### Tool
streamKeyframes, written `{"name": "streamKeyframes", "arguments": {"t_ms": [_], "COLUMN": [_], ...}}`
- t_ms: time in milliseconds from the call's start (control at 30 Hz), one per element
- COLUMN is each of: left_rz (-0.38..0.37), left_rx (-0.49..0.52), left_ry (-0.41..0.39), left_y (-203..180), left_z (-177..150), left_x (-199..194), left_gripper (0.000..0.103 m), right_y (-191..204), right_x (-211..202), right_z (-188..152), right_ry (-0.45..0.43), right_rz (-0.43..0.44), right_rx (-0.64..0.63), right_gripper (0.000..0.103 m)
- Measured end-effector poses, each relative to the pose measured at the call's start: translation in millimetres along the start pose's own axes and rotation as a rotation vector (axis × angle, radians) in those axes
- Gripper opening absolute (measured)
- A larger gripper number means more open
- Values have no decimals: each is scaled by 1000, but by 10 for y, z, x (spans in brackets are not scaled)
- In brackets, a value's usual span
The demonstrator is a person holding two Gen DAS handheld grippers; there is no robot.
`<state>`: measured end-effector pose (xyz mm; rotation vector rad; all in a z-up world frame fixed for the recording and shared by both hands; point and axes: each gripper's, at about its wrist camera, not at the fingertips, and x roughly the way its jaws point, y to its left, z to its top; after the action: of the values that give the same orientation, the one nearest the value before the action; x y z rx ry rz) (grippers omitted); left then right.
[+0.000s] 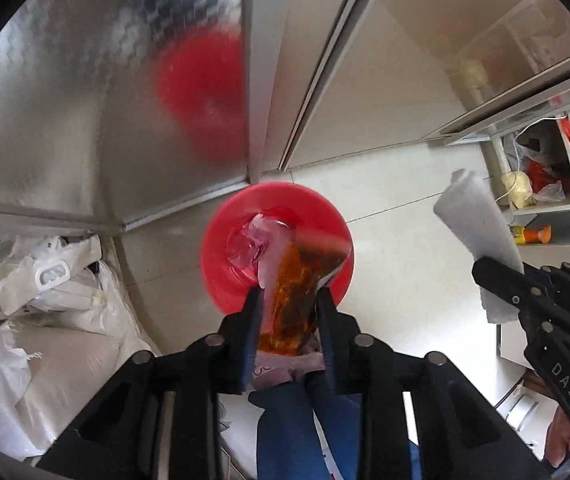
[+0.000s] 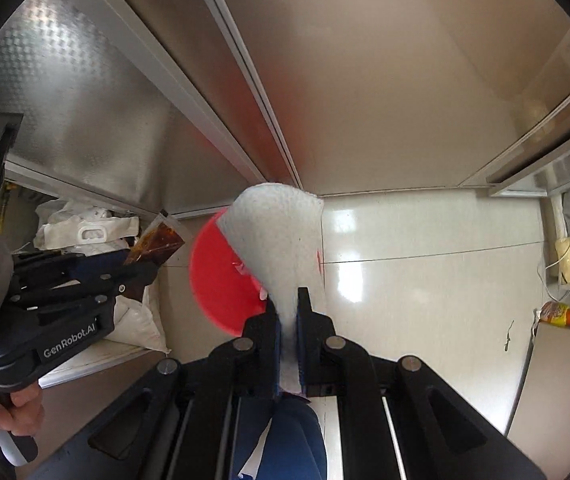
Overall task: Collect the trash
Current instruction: 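Open the left gripper to drop the sauce packet into the red bin, then open the right gripper to drop the white cloth into the red bin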
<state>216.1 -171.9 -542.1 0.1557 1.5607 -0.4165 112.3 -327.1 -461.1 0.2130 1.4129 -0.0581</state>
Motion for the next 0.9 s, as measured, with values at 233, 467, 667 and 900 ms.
{"name": "streamKeyframes", "arguments": {"t_ms": [233,467,667,900], "left_rz": [19,25,24,49], "left_rx": [43,47,14,-35], "left_ry": [25,-18,-72,-86], "left_y": [-28,70,259,514], "left_z": [-32,-91,-130,-215], "left_x": [69,-132,-263,-292], "left_gripper": [27,27,35,55], "right_y": [11,97,244,435], "right_x": [-72,-123,-57,111], "right_z": [4,-17,-16,33], "right_ry": [4,1,-1,28], "right_rz": [-6,3,16,35], "right_rx": [-4,-21,-55,-123], "right_gripper": [6,6,6,6]}}
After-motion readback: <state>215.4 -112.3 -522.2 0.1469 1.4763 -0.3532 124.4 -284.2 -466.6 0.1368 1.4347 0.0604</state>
